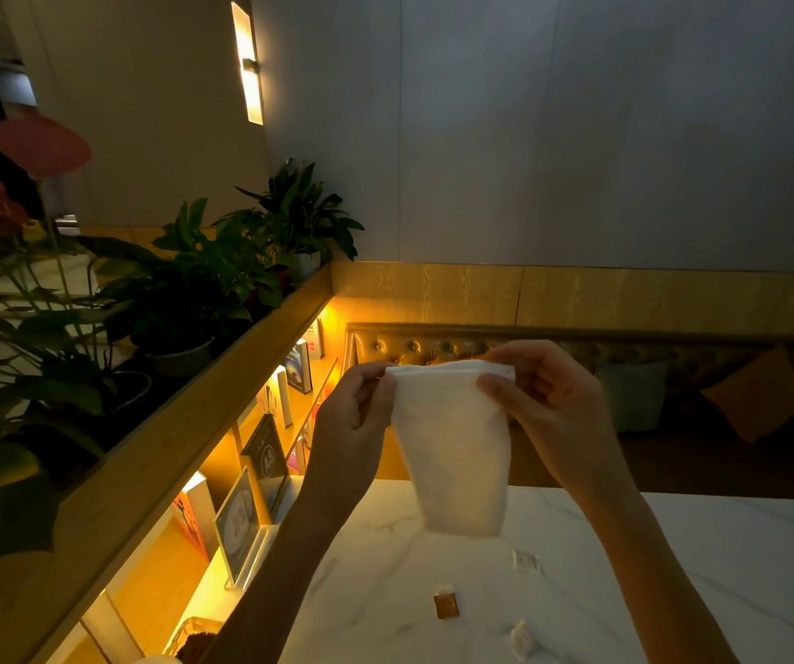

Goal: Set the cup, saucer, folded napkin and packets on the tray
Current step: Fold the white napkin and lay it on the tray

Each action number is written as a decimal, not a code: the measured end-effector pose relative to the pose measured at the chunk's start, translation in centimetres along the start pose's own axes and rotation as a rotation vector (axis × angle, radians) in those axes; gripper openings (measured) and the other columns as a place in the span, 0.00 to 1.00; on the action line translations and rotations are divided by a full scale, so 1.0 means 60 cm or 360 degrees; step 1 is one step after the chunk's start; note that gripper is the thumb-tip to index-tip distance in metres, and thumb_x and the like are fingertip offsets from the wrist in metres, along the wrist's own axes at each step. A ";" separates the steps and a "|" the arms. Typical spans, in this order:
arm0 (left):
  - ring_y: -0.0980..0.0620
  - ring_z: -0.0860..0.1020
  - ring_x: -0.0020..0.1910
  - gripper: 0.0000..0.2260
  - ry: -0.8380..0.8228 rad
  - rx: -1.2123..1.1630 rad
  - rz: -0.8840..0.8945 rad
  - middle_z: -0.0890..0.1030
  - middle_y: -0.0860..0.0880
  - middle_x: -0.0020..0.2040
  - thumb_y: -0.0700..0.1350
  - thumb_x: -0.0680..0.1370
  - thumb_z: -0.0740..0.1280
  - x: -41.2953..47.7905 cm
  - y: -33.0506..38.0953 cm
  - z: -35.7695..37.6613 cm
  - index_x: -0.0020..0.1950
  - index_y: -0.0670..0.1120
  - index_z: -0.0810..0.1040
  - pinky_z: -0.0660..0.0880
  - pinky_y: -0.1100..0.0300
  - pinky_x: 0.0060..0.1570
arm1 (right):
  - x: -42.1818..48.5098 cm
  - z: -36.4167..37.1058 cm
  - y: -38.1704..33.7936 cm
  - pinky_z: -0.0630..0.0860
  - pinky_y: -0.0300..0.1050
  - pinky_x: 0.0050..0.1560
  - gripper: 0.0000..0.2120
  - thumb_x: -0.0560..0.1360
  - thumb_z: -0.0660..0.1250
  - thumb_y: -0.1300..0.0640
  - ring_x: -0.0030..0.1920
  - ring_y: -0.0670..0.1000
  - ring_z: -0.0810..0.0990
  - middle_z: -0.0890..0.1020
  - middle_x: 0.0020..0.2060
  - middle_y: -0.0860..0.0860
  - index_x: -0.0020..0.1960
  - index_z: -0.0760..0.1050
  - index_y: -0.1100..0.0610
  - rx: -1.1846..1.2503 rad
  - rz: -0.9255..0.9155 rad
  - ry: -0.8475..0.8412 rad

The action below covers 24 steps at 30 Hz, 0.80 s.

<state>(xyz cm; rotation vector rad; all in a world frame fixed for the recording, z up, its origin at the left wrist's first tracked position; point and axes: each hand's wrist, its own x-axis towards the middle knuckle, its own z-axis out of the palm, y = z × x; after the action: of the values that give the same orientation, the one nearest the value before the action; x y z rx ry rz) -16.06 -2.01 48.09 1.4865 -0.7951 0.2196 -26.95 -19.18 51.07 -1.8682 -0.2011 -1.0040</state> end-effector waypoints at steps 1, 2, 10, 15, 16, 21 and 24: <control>0.62 0.81 0.52 0.08 0.0014 -0.0002 0.0045 0.80 0.57 0.51 0.46 0.80 0.61 0.002 0.007 0.001 0.58 0.53 0.75 0.80 0.68 0.44 | 0.002 -0.005 -0.010 0.82 0.37 0.42 0.12 0.71 0.69 0.53 0.49 0.48 0.83 0.81 0.48 0.45 0.54 0.76 0.49 -0.0016 -0.0043 0.0011; 0.63 0.81 0.51 0.09 0.0030 0.0012 0.0080 0.80 0.58 0.51 0.46 0.80 0.61 0.005 0.012 0.003 0.59 0.50 0.75 0.79 0.69 0.44 | 0.005 -0.009 -0.017 0.81 0.35 0.41 0.11 0.71 0.69 0.53 0.48 0.47 0.83 0.81 0.48 0.44 0.54 0.76 0.49 -0.0034 -0.0052 0.0023; 0.68 0.78 0.48 0.09 0.0014 0.0114 0.0178 0.77 0.58 0.48 0.50 0.81 0.58 0.009 0.020 0.029 0.58 0.51 0.73 0.76 0.74 0.40 | -0.003 -0.027 0.002 0.81 0.35 0.38 0.12 0.69 0.70 0.50 0.47 0.45 0.83 0.81 0.46 0.40 0.52 0.76 0.50 0.0006 0.0158 0.0058; 0.64 0.79 0.46 0.12 -0.0026 0.0162 0.0169 0.78 0.58 0.46 0.53 0.80 0.57 0.005 0.017 0.041 0.58 0.50 0.74 0.77 0.69 0.41 | -0.004 -0.036 0.026 0.81 0.36 0.38 0.10 0.71 0.70 0.52 0.48 0.47 0.83 0.81 0.46 0.41 0.52 0.78 0.47 0.0033 0.0296 0.0056; 0.64 0.79 0.46 0.13 -0.0032 0.0171 0.0177 0.79 0.58 0.45 0.52 0.80 0.57 0.004 0.017 0.043 0.59 0.49 0.75 0.77 0.69 0.40 | -0.005 -0.036 0.029 0.81 0.37 0.38 0.10 0.71 0.70 0.51 0.48 0.48 0.83 0.82 0.46 0.43 0.52 0.78 0.47 0.0046 0.0300 0.0048; 0.63 0.79 0.46 0.10 -0.0056 0.0287 0.0158 0.78 0.58 0.45 0.48 0.82 0.58 0.003 0.013 0.046 0.61 0.47 0.74 0.80 0.63 0.43 | -0.008 -0.036 0.034 0.82 0.39 0.42 0.15 0.71 0.68 0.46 0.51 0.48 0.81 0.80 0.52 0.45 0.57 0.76 0.48 -0.0172 0.0272 -0.0067; 0.59 0.80 0.46 0.10 -0.0125 0.0347 0.0161 0.79 0.53 0.47 0.45 0.83 0.58 0.001 0.013 0.050 0.62 0.46 0.74 0.81 0.56 0.45 | 0.002 -0.022 0.026 0.77 0.43 0.53 0.25 0.70 0.63 0.37 0.58 0.45 0.75 0.76 0.57 0.41 0.64 0.73 0.45 -0.0460 0.0183 -0.0198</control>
<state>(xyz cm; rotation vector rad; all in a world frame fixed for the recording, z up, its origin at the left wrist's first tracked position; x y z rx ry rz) -17.50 -4.74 48.41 1.6690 -0.9341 0.3339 -26.79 -21.09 50.38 -2.1808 -0.0206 -0.8741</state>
